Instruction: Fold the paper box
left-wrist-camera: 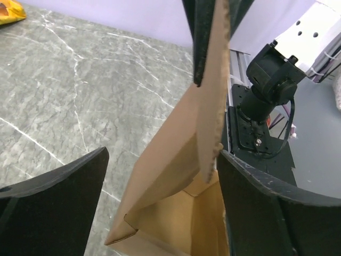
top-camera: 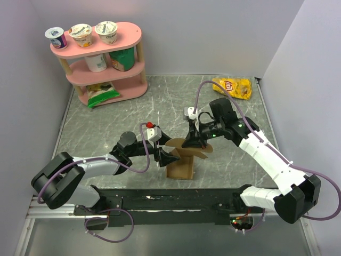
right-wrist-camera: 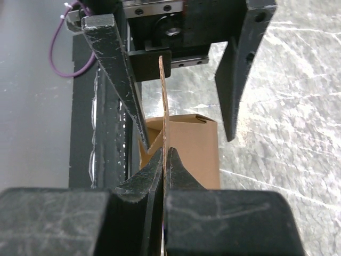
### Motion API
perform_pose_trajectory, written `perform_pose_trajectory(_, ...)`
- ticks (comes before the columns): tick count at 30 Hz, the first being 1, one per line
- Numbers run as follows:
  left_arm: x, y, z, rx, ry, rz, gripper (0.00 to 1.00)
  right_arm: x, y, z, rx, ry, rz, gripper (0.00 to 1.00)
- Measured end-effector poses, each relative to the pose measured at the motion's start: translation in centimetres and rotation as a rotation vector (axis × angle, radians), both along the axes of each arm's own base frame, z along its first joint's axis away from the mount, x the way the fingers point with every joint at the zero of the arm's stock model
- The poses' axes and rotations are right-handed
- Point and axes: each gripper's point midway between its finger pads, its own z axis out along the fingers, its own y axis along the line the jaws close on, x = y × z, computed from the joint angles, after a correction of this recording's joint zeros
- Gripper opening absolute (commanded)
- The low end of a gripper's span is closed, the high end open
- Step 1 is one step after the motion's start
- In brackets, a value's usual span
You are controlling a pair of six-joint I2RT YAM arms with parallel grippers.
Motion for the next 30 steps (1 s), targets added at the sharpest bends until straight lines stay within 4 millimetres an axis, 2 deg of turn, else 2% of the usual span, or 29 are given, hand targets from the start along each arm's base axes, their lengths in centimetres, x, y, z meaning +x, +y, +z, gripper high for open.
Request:
perform_pose_trajectory(10, 0.2, 0.1, 0.1, 0.015, -0.033, 0.018, 0.91, -0.4, 0.2, 0.1, 0.006, 0.033, 0.027, 0.00)
perform_pose_trajectory(13, -0.3, -0.5, 0.3, 0.020, -0.032, -0.010, 0.84, -0.5, 0.2, 0.0, 0.006, 0.051, 0.034, 0.00)
perform_pose_trajectory(16, -1.1, -1.1, 0.6, 0.015, -0.035, -0.053, 0.71, -0.7, 0.1, -0.2, 0.001, 0.063, 0.035, 0.00)
perform_pose_trajectory(17, -1.3, -1.2, 0.7, 0.014, -0.035, -0.063, 0.63, -0.7, 0.1, -0.2, 0.001, 0.062, 0.035, 0.00)
perform_pose_trajectory(22, -1.8, -1.5, 0.4, 0.018, -0.024, -0.095, 0.45, -0.6, 0.2, -0.1, 0.004, 0.058, 0.035, 0.00)
perform_pose_trajectory(23, -1.8, -1.6, 0.4, 0.014, -0.023, -0.098, 0.39, -0.5, 0.2, -0.1, 0.004, 0.054, 0.032, 0.00)
perform_pose_trajectory(28, -1.9, -2.1, 1.3, -0.009, -0.035, -0.116, 0.34, 0.1, 0.3, 0.2, 0.013, 0.024, 0.014, 0.00)
perform_pose_trajectory(30, -1.8, -2.2, 1.5, -0.016, -0.040, -0.117, 0.24, 0.1, 0.3, 0.3, 0.019, 0.014, 0.007, 0.00)
